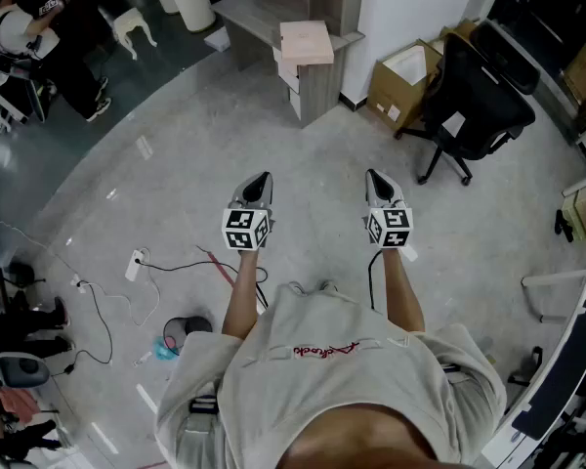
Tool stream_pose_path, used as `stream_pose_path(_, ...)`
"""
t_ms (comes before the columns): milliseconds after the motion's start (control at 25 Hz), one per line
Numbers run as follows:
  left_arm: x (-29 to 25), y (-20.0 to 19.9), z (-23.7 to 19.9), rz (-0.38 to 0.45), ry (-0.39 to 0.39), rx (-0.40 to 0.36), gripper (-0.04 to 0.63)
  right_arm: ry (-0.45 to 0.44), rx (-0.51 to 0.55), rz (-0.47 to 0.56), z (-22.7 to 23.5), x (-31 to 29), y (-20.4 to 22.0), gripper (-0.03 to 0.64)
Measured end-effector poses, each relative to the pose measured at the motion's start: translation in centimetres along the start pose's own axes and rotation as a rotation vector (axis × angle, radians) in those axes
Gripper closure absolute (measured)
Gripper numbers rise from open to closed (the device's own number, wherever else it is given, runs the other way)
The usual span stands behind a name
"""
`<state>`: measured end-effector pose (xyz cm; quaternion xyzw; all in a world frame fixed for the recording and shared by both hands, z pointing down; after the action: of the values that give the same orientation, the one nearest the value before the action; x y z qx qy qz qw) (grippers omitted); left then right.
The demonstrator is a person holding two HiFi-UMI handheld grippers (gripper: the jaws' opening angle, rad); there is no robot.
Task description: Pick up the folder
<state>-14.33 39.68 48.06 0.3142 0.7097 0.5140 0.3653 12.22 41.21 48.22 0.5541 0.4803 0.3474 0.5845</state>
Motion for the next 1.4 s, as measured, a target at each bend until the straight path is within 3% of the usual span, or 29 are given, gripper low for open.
stream_pose_path(1400, -4.0, 2.7, 6.5, -0.042, -0.011, 0.007, 0.597, -0.089, -0.046, -0.008, 4.6, 0.9, 3.2, 0.61)
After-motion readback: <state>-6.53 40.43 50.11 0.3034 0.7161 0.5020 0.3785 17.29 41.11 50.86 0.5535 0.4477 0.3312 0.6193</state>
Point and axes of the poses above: the fingertips, and each gripper's own axes: x backward along the fingers, z to its right, y out of its underside, the point moved 2 cm from there along x, backward along the fingers, and after that the axes turned 6 degrees about x, right-handed, at the moved point
